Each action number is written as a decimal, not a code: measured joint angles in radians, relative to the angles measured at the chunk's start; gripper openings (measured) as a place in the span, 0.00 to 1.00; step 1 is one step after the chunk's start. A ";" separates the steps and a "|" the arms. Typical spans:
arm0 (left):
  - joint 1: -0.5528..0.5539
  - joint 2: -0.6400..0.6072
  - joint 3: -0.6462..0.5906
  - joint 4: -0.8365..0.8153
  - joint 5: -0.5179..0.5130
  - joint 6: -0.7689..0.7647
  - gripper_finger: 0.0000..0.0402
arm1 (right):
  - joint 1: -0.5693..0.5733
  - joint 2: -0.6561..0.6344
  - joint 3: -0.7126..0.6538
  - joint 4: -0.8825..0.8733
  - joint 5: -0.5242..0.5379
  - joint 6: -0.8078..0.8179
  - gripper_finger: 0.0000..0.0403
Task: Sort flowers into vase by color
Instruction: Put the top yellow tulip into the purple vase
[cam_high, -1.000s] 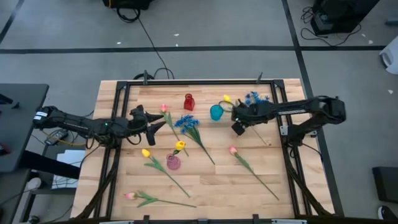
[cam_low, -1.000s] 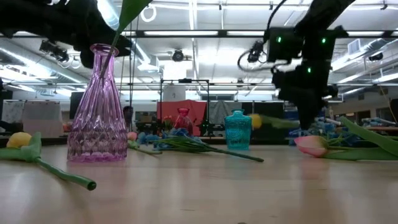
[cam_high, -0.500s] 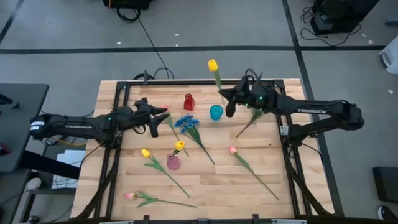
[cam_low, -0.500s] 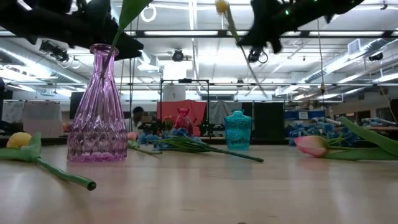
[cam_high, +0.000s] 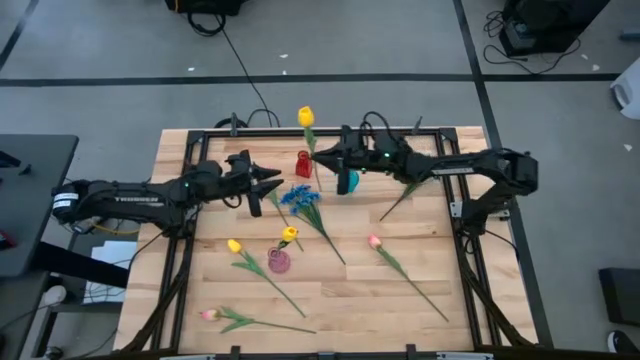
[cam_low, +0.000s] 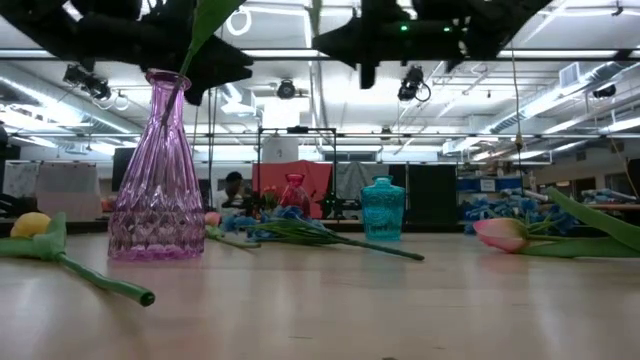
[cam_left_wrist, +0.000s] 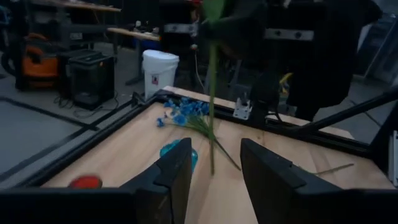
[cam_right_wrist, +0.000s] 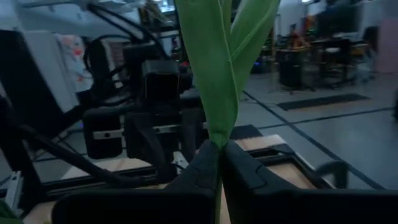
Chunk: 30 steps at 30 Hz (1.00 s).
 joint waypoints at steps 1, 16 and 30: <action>0.000 0.014 0.016 -0.004 0.010 0.016 0.37 | 0.003 0.020 0.022 -0.001 -0.013 -0.005 0.05; 0.000 0.124 0.087 0.038 0.044 0.150 0.38 | 0.046 0.150 0.176 -0.005 -0.107 -0.084 0.05; 0.001 0.124 0.087 0.130 0.043 0.196 0.38 | 0.069 0.149 0.176 0.046 -0.097 -0.163 0.05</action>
